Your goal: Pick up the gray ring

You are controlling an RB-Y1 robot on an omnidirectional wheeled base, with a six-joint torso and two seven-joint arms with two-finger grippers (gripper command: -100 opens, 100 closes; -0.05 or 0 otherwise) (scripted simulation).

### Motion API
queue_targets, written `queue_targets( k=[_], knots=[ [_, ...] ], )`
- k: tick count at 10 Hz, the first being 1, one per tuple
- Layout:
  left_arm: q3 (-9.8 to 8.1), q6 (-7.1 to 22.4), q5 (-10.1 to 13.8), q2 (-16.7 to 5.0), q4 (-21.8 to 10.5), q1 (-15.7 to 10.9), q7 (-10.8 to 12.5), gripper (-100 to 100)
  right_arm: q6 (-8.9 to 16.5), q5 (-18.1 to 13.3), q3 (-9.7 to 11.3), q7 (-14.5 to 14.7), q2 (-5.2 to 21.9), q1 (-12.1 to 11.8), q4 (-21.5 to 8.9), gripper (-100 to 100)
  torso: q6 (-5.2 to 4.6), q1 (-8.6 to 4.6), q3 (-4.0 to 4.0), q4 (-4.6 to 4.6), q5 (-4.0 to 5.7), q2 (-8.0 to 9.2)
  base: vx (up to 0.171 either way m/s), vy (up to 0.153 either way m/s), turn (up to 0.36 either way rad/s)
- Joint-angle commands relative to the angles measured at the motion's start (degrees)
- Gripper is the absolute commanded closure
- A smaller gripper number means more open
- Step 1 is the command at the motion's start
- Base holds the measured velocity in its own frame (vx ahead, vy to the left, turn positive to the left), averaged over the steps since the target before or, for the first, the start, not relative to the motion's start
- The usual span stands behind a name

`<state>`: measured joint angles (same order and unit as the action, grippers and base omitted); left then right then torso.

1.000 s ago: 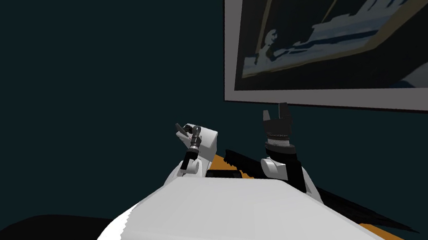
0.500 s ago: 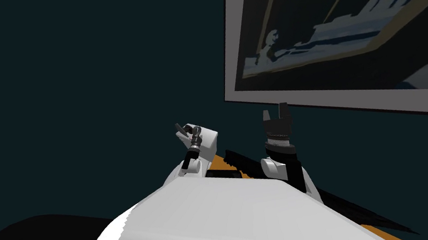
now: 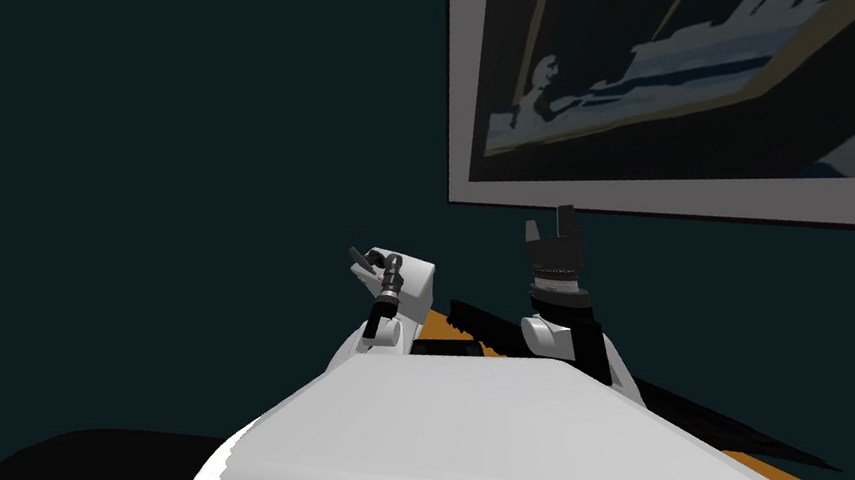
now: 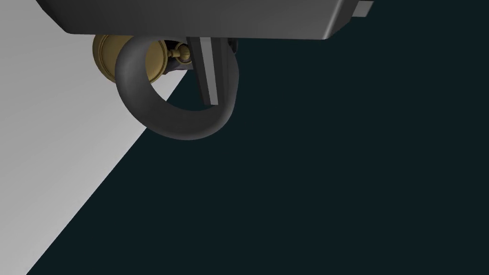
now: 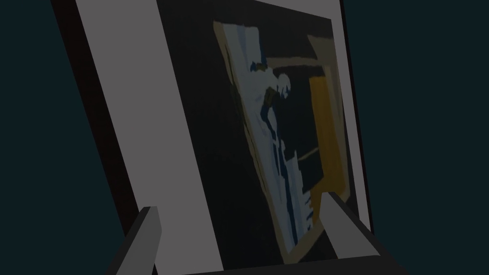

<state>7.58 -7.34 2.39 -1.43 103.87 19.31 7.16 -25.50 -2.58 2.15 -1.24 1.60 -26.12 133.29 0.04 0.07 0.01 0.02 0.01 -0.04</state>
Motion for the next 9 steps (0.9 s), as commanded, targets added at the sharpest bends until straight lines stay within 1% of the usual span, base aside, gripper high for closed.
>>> queue_targets(
  k=[1, 2, 3, 4, 5, 7, 8, 9],
  knots=[
    [0.00, 0.00, 0.00, 0.00, 0.00, 0.00, 0.00, 100, 0.00, 0.00, 0.00, 0.00, 0.00, 0.00, 0.00, 0, 0.00, 0.00, 0.00, 0.00, 0.00, 0.00, 0.000, 0.000, 0.000],
    [0.00, 0.00, 0.00, 0.00, 0.00, 0.00, 0.00, 0, 0.00, 0.00, 0.00, 0.00, 0.00, 0.00, 0.00, 0, 0.00, 0.00, 0.00, 0.00, 0.00, 0.00, 0.000, 0.000, 0.000],
    [-0.17, 0.40, -1.20, -2.43, -0.30, -0.22, -0.33, -100, 0.00, 0.00, 0.00, 0.00, 0.00, 0.00, 0.00, 0, 0.00, 0.00, 0.00, 0.00, 0.00, 0.00, -0.033, -0.047, -0.067],
    [-0.28, 0.64, -1.91, -3.33, -0.50, -0.34, -0.52, -100, 0.00, 0.00, 0.01, 0.00, 0.00, 0.01, 0.00, 0, -0.01, -0.13, -0.05, 0.02, 0.02, 0.10, -0.070, -0.085, -0.063],
    [-0.51, 1.22, -3.57, -4.75, -0.99, -0.60, -0.98, -100, 0.00, 0.00, 0.01, 0.00, -0.01, 0.01, 0.00, 0, -0.01, -0.28, -0.12, 0.04, 0.06, 0.22, -0.081, -0.145, -0.127],
    [-0.74, 1.84, -5.32, -5.70, -1.55, -0.84, -1.47, -100, 0.00, 0.00, 0.01, 0.00, -0.01, 0.01, 0.00, 0, -0.01, -0.53, -0.20, 0.07, 0.12, 0.35, -0.095, -0.142, -0.061],
    [-0.93, 2.44, -6.96, -6.23, -2.12, -1.01, -1.94, -100, 0.00, 0.00, 0.01, 0.00, -0.02, 0.01, 0.00, 0, -0.02, -0.54, -0.22, 0.08, 0.12, 0.38, -0.090, -0.156, -0.113],
    [-1.01, 2.72, -7.69, -6.35, -2.39, -1.05, -2.15, -100, 0.00, 0.00, 0.02, 0.00, -0.02, 0.02, 0.00, 0, -0.03, -0.58, -0.21, 0.08, 0.13, 0.37, -0.092, -0.139, -0.081]
  ],
)
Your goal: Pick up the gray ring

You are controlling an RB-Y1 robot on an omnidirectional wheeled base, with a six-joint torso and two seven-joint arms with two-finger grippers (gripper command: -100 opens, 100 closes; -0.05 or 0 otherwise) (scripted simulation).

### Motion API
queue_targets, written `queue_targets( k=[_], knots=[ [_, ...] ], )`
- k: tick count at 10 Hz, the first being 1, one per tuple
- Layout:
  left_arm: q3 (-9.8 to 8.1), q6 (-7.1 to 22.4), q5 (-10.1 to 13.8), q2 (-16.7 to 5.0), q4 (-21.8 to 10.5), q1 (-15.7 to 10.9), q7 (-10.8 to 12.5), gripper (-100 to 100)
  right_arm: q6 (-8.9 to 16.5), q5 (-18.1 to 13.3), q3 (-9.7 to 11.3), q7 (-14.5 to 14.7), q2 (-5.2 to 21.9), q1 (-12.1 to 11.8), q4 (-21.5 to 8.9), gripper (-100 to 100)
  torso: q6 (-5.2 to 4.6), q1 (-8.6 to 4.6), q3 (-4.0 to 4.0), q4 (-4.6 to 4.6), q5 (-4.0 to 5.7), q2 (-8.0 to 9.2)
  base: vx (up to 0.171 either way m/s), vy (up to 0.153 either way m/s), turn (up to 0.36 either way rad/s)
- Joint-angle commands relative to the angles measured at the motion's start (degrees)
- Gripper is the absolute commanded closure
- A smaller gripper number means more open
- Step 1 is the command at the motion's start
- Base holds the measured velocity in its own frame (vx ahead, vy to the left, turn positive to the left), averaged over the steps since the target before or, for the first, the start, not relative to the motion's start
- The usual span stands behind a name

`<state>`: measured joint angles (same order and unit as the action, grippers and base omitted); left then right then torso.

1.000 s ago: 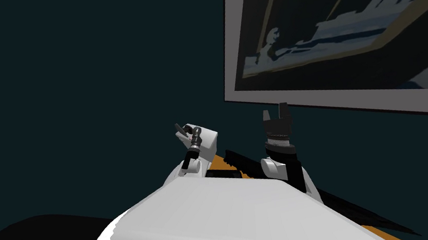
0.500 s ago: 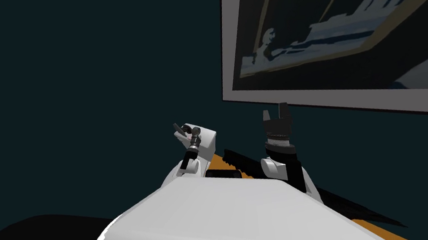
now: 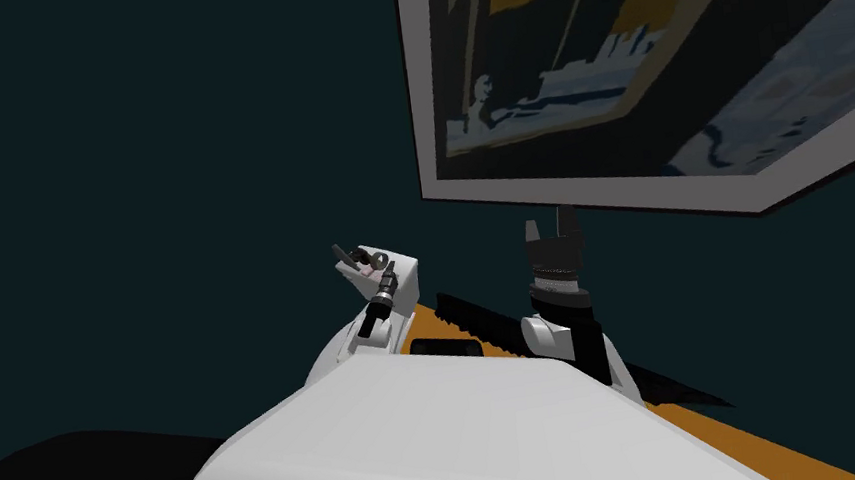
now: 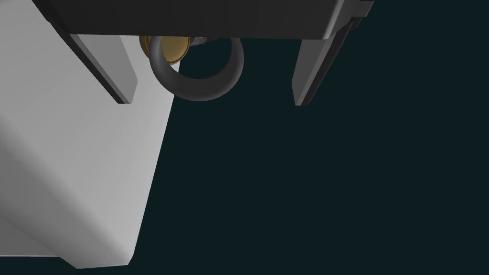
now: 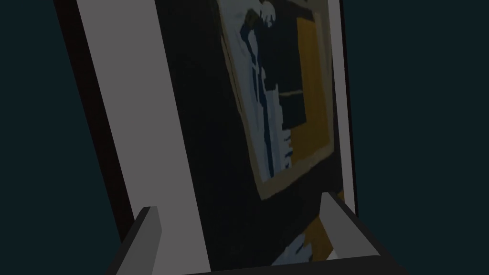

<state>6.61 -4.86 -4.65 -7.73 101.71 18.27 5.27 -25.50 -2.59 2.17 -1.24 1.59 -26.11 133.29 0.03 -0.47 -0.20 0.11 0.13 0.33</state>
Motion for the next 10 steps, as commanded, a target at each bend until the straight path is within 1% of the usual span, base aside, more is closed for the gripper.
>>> queue_targets(
  k=[1, 2, 3, 4, 6, 7, 8, 9, 10],
  knots=[
    [-0.14, 0.74, -1.87, -0.08, -0.67, -0.02, -0.62, -100, 0.00, 0.00, 0.00, 0.00, 0.00, 0.00, 0.00, 0, 0.00, 0.00, 0.00, 0.00, 0.00, 0.00, -0.101, -0.130, -0.090],
    [-0.16, 1.13, -2.73, 0.11, -0.98, 0.09, -0.90, -100, 0.00, 0.00, 0.00, 0.00, 0.00, 0.00, 0.00, 0, 0.00, 0.03, -0.02, 0.01, -0.01, 0.03, -0.085, -0.123, -0.096],
    [0.25, 2.15, -3.10, 0.77, -0.37, 1.40, -1.37, -100, 0.00, 0.00, 0.00, 0.00, 0.00, 0.00, 0.00, 0, 0.00, 0.07, 0.00, 0.00, -0.01, 0.00, -0.027, -0.078, -0.158],
    [0.50, 2.34, -1.49, -0.08, 0.96, 1.95, -0.99, -100, 0.00, 0.00, 0.00, 0.00, 0.01, 0.00, 0.00, 0, 0.00, 0.21, 0.08, -0.03, -0.04, -0.16, 0.061, 0.043, -0.006],
    [0.77, 2.30, 0.34, -0.13, 2.13, 2.14, -0.31, -100, 0.00, 0.00, -0.03, 0.00, 0.03, -0.03, 0.00, 0, 0.05, 1.03, 0.35, -0.13, -0.21, -0.63, 0.103, 0.140, 0.068],
    [1.00, 2.20, 1.92, 0.24, 3.01, 2.18, 0.37, -100, 0.00, 0.00, -0.03, 0.00, 0.03, -0.03, 0.00, 0, 0.04, 1.10, 0.41, -0.15, -0.24, -0.72, 0.125, 0.156, 0.117],
    [1.12, 2.14, 2.79, 0.58, 3.46, 2.18, 0.75, -100, 0.00, 0.00, -0.04, 0.00, 0.03, -0.04, 0.00, 0, 0.05, 1.18, 0.46, -0.17, -0.25, -0.80, 0.117, 0.145, 0.086],
    [1.25, 2.06, 3.69, 1.03, 3.90, 2.17, 1.16, -100, 0.00, 0.00, -0.03, 0.00, 0.03, -0.03, 0.00, 0, 0.04, 1.14, 0.46, -0.17, -0.25, -0.79, 0.083, 0.115, 0.043],
    [1.48, 1.89, 5.46, 2.30, 4.70, 2.11, 1.98, -100, 0.00, 0.00, -0.03, 0.00, 0.03, -0.03, 0.00, 0, 0.03, 1.05, 0.40, -0.15, -0.23, -0.69, 0.053, 0.140, 0.103]
  ],
)
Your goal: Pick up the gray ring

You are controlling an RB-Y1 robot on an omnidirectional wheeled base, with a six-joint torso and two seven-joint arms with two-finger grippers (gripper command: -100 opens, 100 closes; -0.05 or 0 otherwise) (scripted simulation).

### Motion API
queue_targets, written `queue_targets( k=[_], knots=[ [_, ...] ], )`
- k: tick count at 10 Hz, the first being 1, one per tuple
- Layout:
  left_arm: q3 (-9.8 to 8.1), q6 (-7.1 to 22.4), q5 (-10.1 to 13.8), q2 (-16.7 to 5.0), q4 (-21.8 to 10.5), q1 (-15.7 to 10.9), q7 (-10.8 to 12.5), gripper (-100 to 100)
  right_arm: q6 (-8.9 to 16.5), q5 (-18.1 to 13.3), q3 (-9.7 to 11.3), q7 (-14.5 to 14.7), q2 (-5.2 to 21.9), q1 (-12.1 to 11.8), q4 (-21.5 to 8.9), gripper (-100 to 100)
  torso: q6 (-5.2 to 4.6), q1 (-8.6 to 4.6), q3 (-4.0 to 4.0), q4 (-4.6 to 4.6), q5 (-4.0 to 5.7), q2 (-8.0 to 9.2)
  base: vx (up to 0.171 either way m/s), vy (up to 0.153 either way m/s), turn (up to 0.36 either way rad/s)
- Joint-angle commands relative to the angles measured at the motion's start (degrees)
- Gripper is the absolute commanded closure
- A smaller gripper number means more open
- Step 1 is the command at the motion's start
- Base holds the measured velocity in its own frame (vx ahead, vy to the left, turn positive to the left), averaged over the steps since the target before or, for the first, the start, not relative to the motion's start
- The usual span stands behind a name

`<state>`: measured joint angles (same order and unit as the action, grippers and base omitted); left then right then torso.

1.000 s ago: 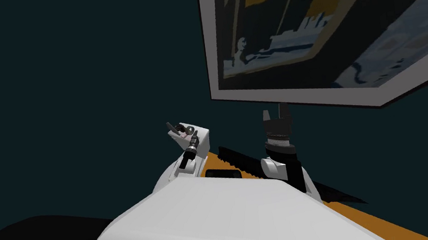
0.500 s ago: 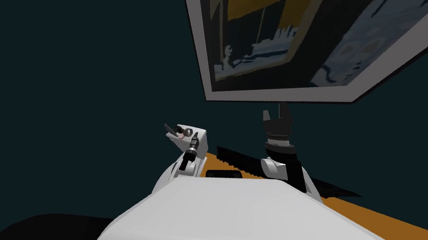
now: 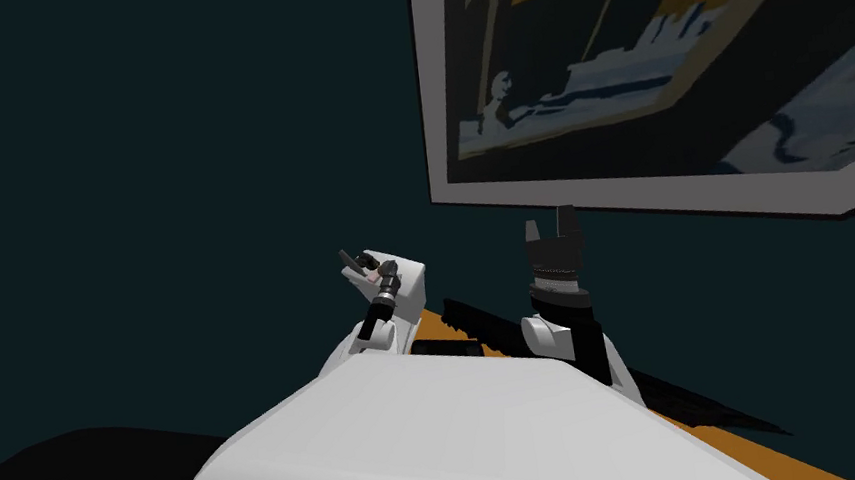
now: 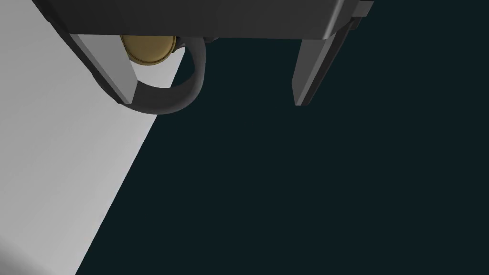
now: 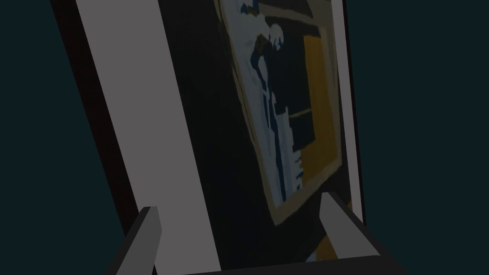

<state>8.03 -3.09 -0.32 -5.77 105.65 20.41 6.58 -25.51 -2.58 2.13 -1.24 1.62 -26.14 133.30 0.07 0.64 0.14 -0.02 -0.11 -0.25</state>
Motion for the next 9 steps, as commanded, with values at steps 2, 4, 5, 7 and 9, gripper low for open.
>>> queue_targets(
  k=[2, 4, 5, 7, 9],
  knots=[
    [0.16, -0.13, 3.26, 3.17, 1.63, -0.14, 1.67, -100, 0.00, 0.00, 0.00, 0.00, 0.00, 0.00, 0.00, 0, -0.01, 0.06, 0.02, 0.00, -0.02, -0.04, 0.088, 0.164, 0.106],
    [-0.05, -0.22, 3.87, 4.68, 1.87, -0.17, 1.94, -100, 0.00, 0.00, 0.01, 0.00, -0.01, 0.01, 0.00, 0, -0.03, -0.34, -0.08, 0.03, 0.05, 0.16, 0.002, 0.011, -0.002],
    [-0.05, -0.22, 3.87, 4.68, 1.87, -0.17, 1.94, -100, 0.00, 0.00, 0.02, 0.00, -0.01, 0.01, 0.00, 0, -0.02, -0.49, -0.14, 0.05, 0.10, 0.24, 0.009, -0.009, 0.029],
    [-0.05, -0.22, 3.87, 4.68, 1.87, -0.17, 1.94, -100, 0.00, 0.00, 0.02, 0.00, -0.02, 0.01, 0.00, 0, -0.03, -0.54, -0.15, 0.06, 0.12, 0.25, 0.004, -0.004, 0.012],
    [-0.05, -0.22, 3.87, 4.68, 1.87, -0.17, 1.94, -100, 0.00, 0.00, 0.02, 0.00, -0.02, 0.02, 0.00, 0, -0.03, -0.51, -0.17, 0.07, 0.11, 0.29, -0.002, 0.002, -0.006]
  ],
)
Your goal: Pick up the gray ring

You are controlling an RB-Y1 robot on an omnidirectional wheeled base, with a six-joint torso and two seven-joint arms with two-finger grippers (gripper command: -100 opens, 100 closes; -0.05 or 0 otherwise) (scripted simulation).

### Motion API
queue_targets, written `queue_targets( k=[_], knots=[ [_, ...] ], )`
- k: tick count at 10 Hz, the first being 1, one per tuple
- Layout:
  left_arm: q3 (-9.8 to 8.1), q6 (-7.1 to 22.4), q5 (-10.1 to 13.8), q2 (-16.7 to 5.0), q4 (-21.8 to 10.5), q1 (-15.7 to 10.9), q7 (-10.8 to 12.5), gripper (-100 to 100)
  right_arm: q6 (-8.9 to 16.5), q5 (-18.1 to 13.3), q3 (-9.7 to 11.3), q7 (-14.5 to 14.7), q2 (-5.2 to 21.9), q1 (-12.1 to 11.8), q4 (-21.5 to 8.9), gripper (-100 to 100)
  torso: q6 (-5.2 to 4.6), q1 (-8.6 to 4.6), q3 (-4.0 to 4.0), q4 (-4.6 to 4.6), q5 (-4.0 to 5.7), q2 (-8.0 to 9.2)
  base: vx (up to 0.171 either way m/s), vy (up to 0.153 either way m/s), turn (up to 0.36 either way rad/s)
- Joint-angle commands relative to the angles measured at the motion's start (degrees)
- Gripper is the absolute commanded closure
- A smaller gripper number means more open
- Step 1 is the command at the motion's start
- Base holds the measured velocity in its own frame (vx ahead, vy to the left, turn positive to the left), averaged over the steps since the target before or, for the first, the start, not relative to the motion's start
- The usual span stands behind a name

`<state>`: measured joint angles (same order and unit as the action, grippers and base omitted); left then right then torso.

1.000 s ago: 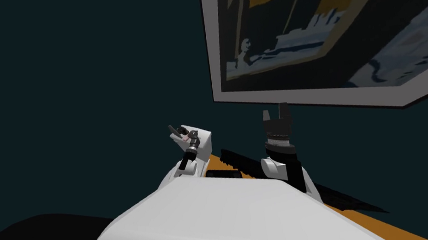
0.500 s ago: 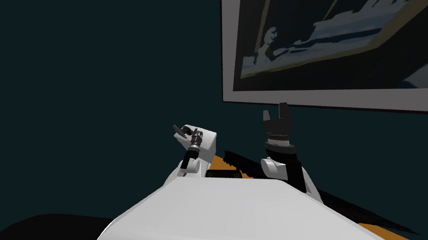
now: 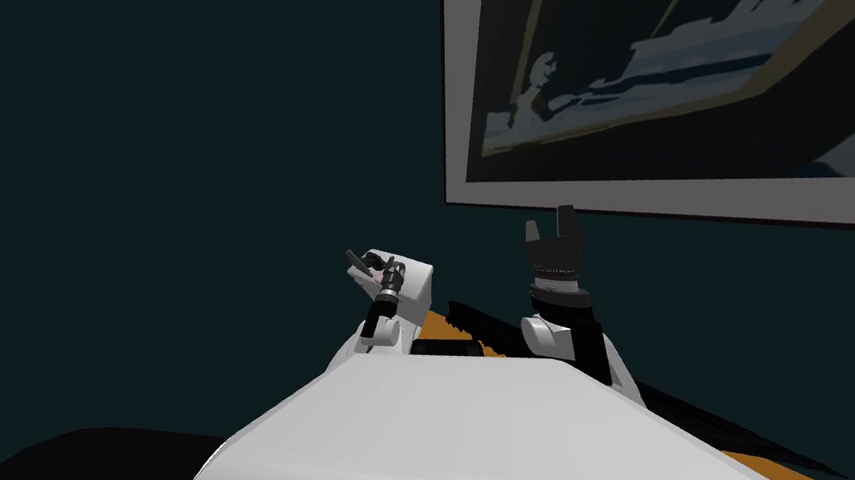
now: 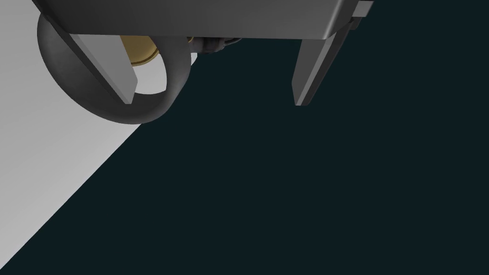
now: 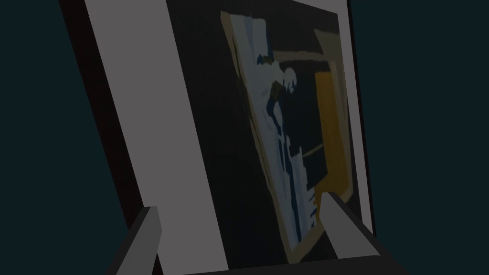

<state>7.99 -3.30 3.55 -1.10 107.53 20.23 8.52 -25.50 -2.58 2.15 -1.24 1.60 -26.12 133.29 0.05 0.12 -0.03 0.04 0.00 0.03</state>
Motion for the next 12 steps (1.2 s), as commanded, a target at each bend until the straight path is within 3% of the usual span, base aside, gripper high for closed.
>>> queue_targets(
  k=[1, 4, 5, 7, 8, 12],
  knots=[
    [0.00, 0.00, 0.00, 0.00, 0.00, 0.00, 0.00, -100, 0.00, 0.00, 0.00, 0.00, 0.00, 0.00, 0.00, 0, 0.00, 0.00, 0.00, 0.00, 0.00, 0.00, 0.000, 0.000, 0.000],
    [0.00, 0.00, 0.00, 0.00, 0.00, 0.00, 0.00, -100, 0.00, 0.00, 0.00, 0.00, 0.00, 0.00, 0.00, 0, 0.00, 0.00, 0.00, 0.00, 0.00, 0.00, 0.002, -0.003, 0.008],
    [-0.67, 2.44, 0.10, -2.32, 0.28, -0.92, 0.82, -100, 0.00, 0.00, 0.00, 0.00, 0.00, 0.00, 0.00, 0, 0.00, 0.00, 0.00, 0.00, 0.00, -0.01, -0.014, -0.021, 0.003],
    [-1.61, 5.44, 0.28, -4.21, 0.68, -2.24, 1.98, -100, 0.00, 0.00, 0.00, 0.00, 0.00, 0.00, 0.00, 0, -0.01, -0.15, -0.05, 0.02, 0.03, 0.08, -0.034, -0.059, -0.006],
    [-1.61, 5.96, 0.28, -4.21, 0.68, -2.24, 1.98, -100, 0.00, 0.00, 0.01, 0.00, -0.01, 0.01, 0.00, 0, -0.01, -0.21, -0.07, 0.03, 0.05, 0.13, -0.030, -0.047, 0.001],
    [-3.69, 12.74, 0.75, -6.51, 1.51, -5.03, 4.37, -100, 0.00, 0.00, 0.00, 0.00, 0.00, 0.00, 0.00, 0, -0.01, -0.17, -0.06, 0.02, 0.04, 0.10, -0.025, -0.051, -0.007]
  ],
)
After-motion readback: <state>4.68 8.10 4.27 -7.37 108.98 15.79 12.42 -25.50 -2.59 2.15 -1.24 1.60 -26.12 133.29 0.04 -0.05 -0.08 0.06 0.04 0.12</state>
